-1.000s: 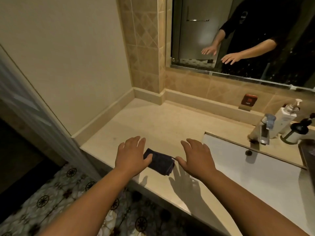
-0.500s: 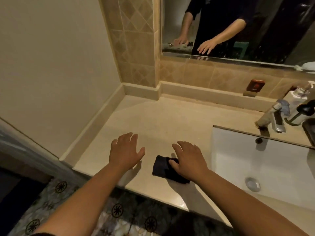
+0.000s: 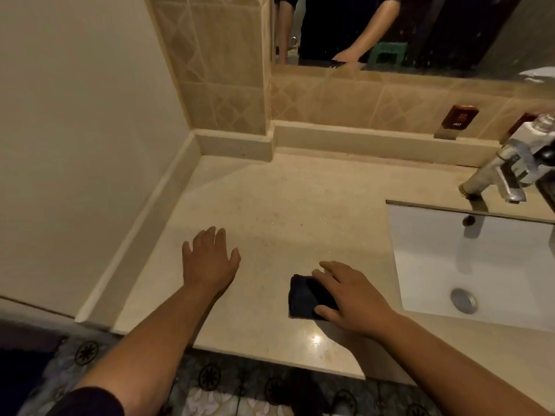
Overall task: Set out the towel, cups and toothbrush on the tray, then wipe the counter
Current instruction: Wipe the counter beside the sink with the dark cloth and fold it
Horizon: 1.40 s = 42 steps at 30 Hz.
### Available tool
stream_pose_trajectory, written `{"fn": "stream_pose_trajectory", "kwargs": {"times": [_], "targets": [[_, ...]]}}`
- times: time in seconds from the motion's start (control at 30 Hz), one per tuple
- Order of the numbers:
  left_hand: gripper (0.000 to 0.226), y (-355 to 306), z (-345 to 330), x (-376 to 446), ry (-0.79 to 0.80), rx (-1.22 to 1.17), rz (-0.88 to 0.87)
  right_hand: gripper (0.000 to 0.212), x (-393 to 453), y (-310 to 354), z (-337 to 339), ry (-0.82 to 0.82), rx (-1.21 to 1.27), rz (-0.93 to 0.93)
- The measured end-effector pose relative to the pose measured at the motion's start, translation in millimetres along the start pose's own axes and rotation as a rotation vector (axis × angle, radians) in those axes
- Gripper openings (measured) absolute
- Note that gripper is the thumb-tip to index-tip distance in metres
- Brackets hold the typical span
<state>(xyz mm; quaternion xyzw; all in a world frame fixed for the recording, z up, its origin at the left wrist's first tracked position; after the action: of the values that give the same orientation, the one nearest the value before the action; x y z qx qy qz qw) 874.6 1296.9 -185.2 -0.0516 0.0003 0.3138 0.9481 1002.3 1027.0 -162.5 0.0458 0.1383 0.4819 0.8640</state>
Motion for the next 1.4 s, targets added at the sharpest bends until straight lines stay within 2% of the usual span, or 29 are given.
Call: {"fn": "stream_pose_trajectory", "kwargs": {"times": [0.3,0.53,0.63,0.73,0.87,0.97,1.17,1.3,1.4], "targets": [[0.069,26.4,-35.2,17.2,0.026,-0.060,0.129,0.073,-16.3,-16.0,-29.0,0.060,-0.076,0.120],[0.075,29.1,-44.5,18.9,0.052,-0.052,0.141,0.058,-7.2,-19.8,-36.8,-0.039,-0.137,0.250],[0.078,28.6,-45.5,19.1,0.084,-0.031,0.140,0.045,-7.0,-17.7,-35.9,-0.126,-0.095,0.291],[0.081,28.7,-45.4,19.1,0.096,-0.015,0.138,0.036,-2.9,-10.0,-27.2,-0.159,0.015,0.289],[0.081,28.6,-46.2,20.3,0.089,-0.015,0.136,0.032,20.1,-18.6,7.4,-0.062,0.566,0.067],[0.077,26.7,-46.1,20.8,0.087,-0.020,0.141,0.033,72.4,-36.8,43.8,-0.179,0.801,-0.019],[0.073,26.3,-43.2,19.9,0.067,-0.012,0.156,0.043,232.2,-53.2,86.3,-0.337,0.542,-0.055],[0.071,27.6,-42.1,19.1,0.034,0.023,0.160,0.038,308.9,-52.1,71.2,-0.297,0.291,-0.063],[0.071,28.1,-42.1,20.6,0.036,0.024,0.164,0.032,339.7,-41.4,54.3,-0.264,0.048,0.014]]}}
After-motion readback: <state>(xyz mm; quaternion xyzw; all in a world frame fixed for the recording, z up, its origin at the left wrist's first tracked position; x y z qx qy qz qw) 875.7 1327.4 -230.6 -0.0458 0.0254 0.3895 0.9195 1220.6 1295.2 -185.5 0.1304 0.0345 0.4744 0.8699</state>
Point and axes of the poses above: each hand's wrist, its own x-axis towards the middle knuckle, its own z-axis out of the back of the hand, y = z × x, the point moved 5 cm from there along x, towards the middle knuckle, and after that the axes turned 8 degrees about -z, right-handed, at the moved point
